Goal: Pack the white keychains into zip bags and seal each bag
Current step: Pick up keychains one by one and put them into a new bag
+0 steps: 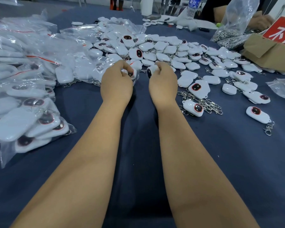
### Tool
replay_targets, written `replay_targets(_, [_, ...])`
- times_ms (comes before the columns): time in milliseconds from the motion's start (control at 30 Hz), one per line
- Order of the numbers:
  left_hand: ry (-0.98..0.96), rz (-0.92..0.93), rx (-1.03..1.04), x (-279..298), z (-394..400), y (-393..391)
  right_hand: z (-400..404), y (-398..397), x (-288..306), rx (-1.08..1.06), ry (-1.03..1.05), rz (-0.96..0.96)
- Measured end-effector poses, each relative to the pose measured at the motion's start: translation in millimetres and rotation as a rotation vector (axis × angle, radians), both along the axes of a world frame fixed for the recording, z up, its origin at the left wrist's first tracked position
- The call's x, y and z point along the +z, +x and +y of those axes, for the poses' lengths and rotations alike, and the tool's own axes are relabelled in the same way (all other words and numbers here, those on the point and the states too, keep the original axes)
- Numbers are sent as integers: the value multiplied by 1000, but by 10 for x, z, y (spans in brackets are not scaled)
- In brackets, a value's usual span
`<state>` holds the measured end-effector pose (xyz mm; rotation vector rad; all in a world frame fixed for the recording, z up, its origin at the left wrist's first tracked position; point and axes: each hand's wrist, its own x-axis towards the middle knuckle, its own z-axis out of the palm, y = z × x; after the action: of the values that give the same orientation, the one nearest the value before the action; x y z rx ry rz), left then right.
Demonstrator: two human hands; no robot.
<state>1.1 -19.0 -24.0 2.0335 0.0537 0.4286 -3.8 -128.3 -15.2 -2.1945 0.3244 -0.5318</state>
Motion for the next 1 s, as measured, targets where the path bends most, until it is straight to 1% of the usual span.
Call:
replay_targets(67, [-54,36,-13,16,-2,-7,11,24,37,29,363,-84])
replay_targets(133, [-100,44,-35,30,0,-11,12,54,51,67,650,-113])
replay_targets(200, [-124,42,-57,37,-1,-12,16,67,57,142,888,-111])
replay_targets(233, [-129,40,-69,36,-4,-11,17,67,57,182,951,-98])
replay_targets(300, [-149,36,-95,41,-7,-17,17,56,48,250,948,-61])
replay_targets(400, [-179,29,-112,45,-1,-10,18,53,29,297,820,-26])
replay_targets(467, [-182,20,-114,38,5,2,23,56,21,310,776,-5])
replay_targets(733, [-98,33,-100,30,-12,31,66,55,0,321,690,2])
replay_targets(833, [-92,31,-98,42,-23,15,78,46,11,313,677,-1])
replay_targets(1000, [-89,32,-104,69,-50,-6,96,3,40,303,718,-28])
